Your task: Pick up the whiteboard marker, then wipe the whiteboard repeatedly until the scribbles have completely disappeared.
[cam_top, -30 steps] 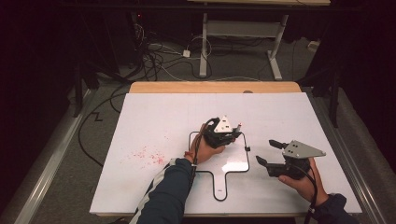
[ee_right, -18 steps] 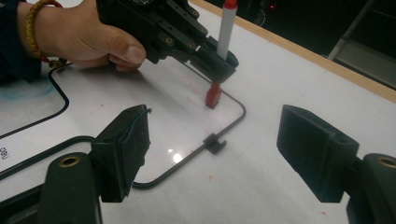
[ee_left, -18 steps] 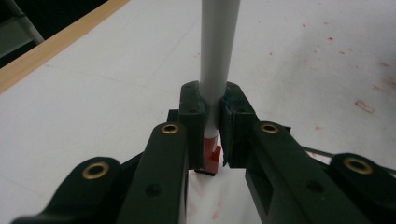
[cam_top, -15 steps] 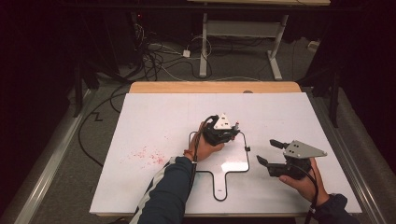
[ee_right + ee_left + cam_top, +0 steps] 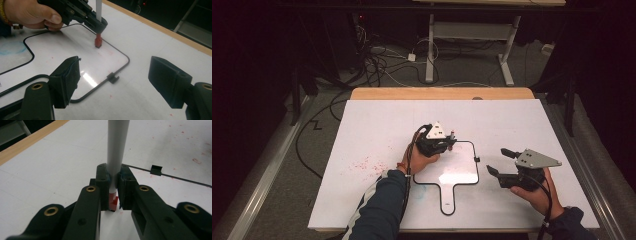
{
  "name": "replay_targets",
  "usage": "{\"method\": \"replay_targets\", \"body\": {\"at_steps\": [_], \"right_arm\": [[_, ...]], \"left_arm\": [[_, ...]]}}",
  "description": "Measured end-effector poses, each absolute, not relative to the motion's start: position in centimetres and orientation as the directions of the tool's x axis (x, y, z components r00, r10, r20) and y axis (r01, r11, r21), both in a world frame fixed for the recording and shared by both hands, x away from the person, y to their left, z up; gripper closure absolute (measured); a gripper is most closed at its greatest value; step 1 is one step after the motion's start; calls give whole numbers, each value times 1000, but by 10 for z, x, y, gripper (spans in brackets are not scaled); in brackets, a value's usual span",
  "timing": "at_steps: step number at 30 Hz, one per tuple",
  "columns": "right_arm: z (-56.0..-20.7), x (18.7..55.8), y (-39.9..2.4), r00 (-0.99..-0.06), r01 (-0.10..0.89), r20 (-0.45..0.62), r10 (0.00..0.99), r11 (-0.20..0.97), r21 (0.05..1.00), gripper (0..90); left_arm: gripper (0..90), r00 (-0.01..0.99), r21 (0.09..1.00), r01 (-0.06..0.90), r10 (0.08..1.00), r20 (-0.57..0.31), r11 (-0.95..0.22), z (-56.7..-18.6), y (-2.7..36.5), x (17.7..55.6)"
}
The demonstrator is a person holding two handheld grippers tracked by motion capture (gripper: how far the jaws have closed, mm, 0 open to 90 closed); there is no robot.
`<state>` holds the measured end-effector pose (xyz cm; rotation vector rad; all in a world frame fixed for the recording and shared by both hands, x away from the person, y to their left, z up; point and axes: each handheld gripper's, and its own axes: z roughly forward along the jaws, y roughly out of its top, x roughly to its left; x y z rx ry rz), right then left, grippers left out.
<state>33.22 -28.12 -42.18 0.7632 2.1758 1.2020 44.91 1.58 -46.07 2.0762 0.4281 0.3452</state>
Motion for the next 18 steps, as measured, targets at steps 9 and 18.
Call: {"method": "replay_targets", "body": {"at_steps": [9,18], "right_arm": [[-423,332,-282,-692,222,-182,699,446,867,259],[-424,334,-281,-690,229,-179,701,446,865,259]], "left_arm": [[789,889,858,166,450,82,-485,-462,45,441],[789,885,876,171,462,66,-452,-466,59,443]]}}
